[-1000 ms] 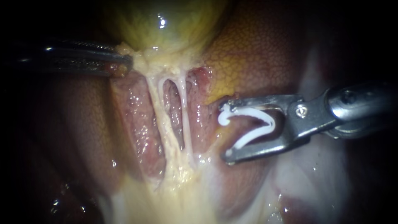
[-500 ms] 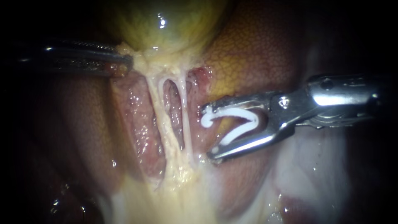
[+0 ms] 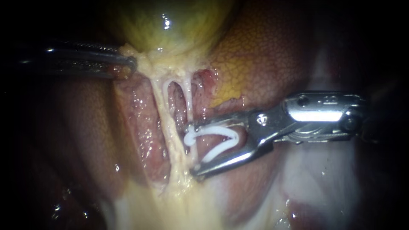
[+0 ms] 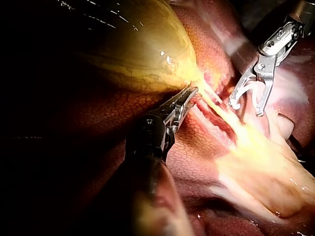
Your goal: Clipping first clip left tube
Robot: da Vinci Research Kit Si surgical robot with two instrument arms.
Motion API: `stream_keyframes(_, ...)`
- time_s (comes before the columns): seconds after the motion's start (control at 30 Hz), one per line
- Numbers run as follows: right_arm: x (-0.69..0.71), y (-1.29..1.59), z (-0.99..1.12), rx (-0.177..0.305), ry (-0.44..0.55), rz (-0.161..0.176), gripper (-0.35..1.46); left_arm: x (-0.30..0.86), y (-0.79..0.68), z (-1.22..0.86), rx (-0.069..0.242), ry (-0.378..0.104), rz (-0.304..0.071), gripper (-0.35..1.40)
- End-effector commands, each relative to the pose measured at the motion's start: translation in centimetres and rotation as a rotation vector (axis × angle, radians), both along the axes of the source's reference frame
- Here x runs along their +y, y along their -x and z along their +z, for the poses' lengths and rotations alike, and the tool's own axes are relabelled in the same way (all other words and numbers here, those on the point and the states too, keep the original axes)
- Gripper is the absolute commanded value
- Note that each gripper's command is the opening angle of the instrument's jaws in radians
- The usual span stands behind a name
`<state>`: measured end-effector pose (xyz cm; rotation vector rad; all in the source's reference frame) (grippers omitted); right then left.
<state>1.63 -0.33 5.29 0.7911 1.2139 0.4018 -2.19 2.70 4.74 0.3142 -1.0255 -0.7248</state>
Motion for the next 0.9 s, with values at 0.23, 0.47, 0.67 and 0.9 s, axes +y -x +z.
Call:
stream_keyframes(0.23, 0.0, 0.02, 0.18, -0.007, -0.007, 0.002, 0.44, 0.0, 0.0, 0.0, 0.0, 0.0, 0.0, -0.35)
stream_keyframes(0.47, -0.02, 0.01, 0.31, -0.009, -0.011, 0.005, 0.44, 0.0, 0.0, 0.0, 0.0, 0.0, 0.0, -0.35)
stream_keyframes(0.67, -0.05, -0.03, 0.37, -0.008, -0.007, 0.003, 0.44, -0.01, 0.0, 0.0, 0.0, 0.0, 0.0, -0.35)
stream_keyframes(0.9, -0.03, -0.04, 0.43, -0.008, -0.005, 0.003, 0.44, -0.01, 0.0, 0.0, 0.0, 0.0, 0.0, -0.35)
